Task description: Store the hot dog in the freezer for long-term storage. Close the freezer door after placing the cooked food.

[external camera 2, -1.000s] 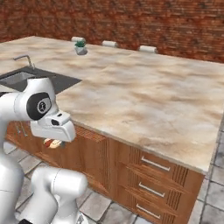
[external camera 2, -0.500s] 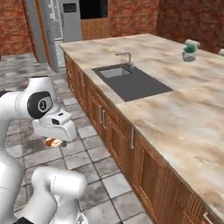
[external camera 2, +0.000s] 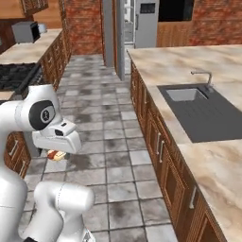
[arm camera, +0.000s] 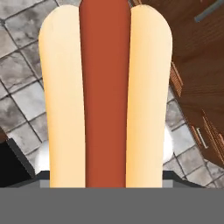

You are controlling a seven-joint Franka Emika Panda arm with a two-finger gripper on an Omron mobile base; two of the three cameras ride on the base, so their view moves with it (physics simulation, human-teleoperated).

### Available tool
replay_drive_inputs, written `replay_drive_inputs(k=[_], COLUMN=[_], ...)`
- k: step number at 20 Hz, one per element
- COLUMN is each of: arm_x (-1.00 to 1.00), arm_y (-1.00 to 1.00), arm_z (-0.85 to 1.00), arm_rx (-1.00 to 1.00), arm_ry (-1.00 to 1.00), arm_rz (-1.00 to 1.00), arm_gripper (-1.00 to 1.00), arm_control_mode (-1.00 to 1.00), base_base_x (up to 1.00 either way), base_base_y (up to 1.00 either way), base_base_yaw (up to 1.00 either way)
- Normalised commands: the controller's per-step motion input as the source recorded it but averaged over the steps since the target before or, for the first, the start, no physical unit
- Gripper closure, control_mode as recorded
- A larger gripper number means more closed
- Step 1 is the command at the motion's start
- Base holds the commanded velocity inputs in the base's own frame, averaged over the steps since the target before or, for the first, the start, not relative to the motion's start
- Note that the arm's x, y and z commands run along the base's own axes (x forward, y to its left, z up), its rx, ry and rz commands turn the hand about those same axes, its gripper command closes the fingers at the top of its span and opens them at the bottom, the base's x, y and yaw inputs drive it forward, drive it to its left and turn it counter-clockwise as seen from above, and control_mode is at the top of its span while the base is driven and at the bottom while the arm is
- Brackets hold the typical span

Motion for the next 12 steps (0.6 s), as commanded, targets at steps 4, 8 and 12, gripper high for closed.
replay_drive_inputs(k=[4, 8, 12], arm_x=[0.0, 0.0, 0.0], arm_y=[0.0, 0.0, 0.0], arm_z=[0.0, 0.0, 0.0], arm_rx=[0.0, 0.0, 0.0], arm_ry=[0.0, 0.0, 0.0], arm_rz=[0.0, 0.0, 0.0], arm_gripper=[1.0, 1.0, 1.0], arm_control_mode=[1.0, 1.0, 1.0], base_base_x=[1.0, 1.0, 1.0], base_base_y=[-0.12, 0.0, -0.13], base_base_yaw=[0.35, 0.3, 0.17])
